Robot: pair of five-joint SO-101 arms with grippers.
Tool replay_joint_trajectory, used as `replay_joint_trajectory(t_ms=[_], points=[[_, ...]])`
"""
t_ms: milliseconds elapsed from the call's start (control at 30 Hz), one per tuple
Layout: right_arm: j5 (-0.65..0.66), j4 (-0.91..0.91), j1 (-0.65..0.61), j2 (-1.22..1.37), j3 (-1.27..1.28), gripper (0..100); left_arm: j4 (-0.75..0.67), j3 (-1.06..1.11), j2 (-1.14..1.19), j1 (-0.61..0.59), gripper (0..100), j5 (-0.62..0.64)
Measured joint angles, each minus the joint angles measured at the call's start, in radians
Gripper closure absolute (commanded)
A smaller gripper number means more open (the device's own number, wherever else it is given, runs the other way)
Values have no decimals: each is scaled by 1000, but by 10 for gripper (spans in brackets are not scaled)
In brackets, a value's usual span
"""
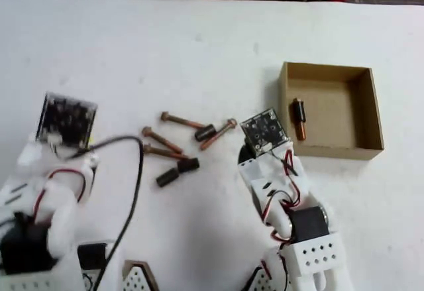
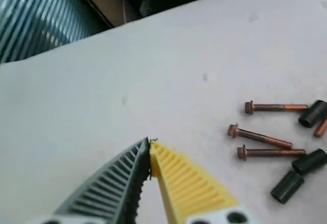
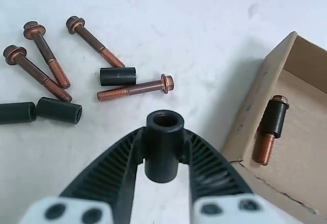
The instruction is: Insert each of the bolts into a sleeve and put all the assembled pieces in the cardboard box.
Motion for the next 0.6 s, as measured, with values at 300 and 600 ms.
replay_joint_trajectory(t_ms=[300,600], points=[[0,0,0,0,25,981,54,-37,302,213,976,61],[0,0,0,-2,26,981,-57,-37,605,232,893,308]])
